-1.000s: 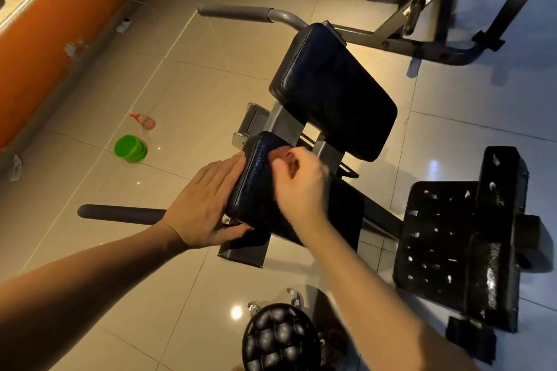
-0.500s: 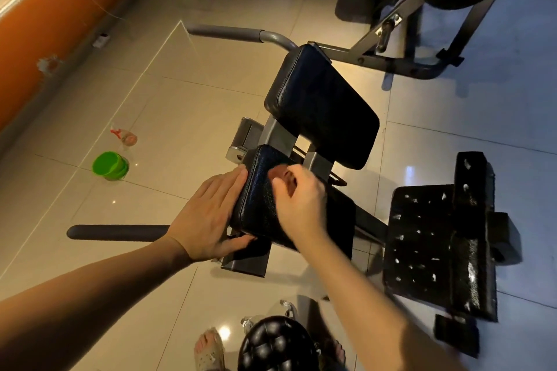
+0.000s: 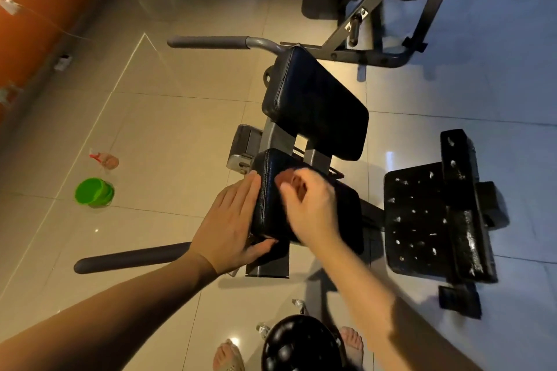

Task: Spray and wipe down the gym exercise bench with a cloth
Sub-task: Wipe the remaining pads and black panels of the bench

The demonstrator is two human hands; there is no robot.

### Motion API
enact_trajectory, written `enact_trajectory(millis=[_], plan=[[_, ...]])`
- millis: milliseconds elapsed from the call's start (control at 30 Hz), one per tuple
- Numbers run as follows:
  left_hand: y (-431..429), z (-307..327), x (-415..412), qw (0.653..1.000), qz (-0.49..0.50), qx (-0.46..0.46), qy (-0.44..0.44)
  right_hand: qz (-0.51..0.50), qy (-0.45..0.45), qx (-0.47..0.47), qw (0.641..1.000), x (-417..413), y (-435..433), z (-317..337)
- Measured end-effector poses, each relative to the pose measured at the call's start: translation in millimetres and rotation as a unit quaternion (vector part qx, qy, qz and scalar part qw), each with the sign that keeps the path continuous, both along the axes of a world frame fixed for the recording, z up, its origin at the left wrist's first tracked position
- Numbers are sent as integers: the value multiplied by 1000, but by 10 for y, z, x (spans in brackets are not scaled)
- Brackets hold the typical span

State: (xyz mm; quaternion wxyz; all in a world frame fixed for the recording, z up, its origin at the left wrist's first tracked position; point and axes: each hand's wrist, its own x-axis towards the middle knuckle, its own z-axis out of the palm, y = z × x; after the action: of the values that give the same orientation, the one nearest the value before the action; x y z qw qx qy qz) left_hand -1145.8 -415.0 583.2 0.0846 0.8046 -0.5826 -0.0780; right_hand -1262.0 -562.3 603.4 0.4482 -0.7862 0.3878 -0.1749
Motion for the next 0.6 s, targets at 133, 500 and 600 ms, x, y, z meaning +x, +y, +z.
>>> enact_trajectory(millis=[133, 500, 600], plan=[[2, -3, 8, 1000, 1, -2, 1, 3, 19, -31, 999, -653, 119, -340], [1, 3, -8, 1000, 5, -10, 16, 18, -15, 37, 999, -181, 173, -27], [-4, -4, 2, 1000, 1, -17, 8, -40, 49, 19, 998, -733, -5, -490]])
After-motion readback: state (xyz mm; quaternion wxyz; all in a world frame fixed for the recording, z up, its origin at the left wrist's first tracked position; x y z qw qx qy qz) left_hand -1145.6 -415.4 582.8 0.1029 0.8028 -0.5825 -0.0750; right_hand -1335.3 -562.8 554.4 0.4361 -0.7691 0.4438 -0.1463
